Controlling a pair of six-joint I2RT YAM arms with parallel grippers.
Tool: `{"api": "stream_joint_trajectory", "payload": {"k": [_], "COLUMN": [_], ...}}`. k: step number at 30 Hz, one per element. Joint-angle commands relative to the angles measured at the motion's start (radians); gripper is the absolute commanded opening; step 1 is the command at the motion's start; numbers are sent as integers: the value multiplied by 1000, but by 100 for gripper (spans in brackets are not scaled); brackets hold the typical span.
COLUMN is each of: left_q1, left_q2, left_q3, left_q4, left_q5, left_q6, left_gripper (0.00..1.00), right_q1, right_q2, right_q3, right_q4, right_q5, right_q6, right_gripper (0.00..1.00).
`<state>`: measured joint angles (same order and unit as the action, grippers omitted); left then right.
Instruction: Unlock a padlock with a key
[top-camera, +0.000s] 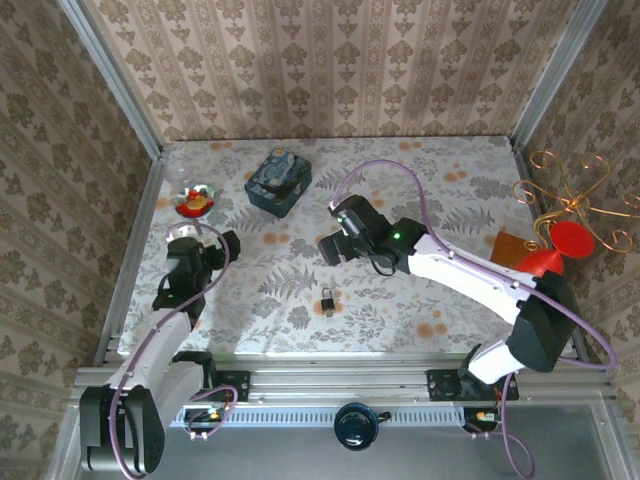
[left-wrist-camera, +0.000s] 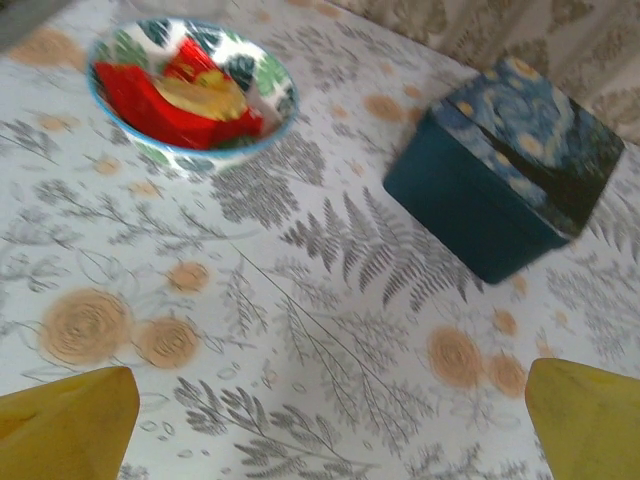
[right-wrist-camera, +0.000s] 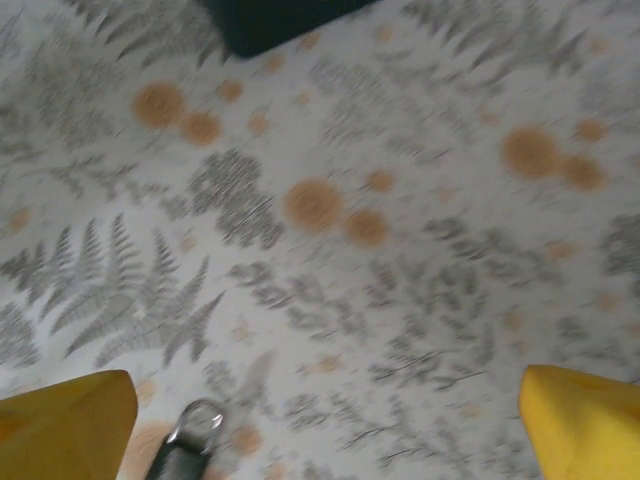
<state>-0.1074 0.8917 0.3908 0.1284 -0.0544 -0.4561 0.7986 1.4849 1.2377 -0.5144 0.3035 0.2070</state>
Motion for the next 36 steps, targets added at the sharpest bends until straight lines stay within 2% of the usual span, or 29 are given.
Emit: {"api": "stream_joint_trajectory", "payload": {"k": [1,6,10,13,17,19,21,25,31,36], "left_q1": [9,11,7,5,0,1,0,0,3,14], "left_q2": [2,49,84,78,77,90,109,121,226,360], "left_q3": [58,47,130,87,-49,-91,-107,-148,-158,-148], "left_q4": [-24,97,-19,70,307,384,411,480,555,734], "left_q5": [-123,-162,-217,-282,-302,-280,-210,-154,-129,29], "left_q6": [-12,117,165,214,357,411,454,446,484,517], "left_gripper": [100,100,100,100,100,100,100,100,100,100], "right_q1": [-14,-56,-149,-245,-327,-351,-372,-427,-513,-552], "right_q2": [-52,-146,-213,-249,-272,-266,-247,-190,-123,-87], "right_q3": [-60,-240,-365,-457,-630,-674,-691,-732,-818,-791], "right_q4": [114,356,494,587,821,883,908,983,1154,1143], "right_q5": [240,326,259,175,75,48,37,39,-101,-205], "right_q6": [-123,-309,-429,-469,-586,-595,-584,-534,-495,-471], "right_gripper": [100,100,100,100,100,100,100,100,100,100]}}
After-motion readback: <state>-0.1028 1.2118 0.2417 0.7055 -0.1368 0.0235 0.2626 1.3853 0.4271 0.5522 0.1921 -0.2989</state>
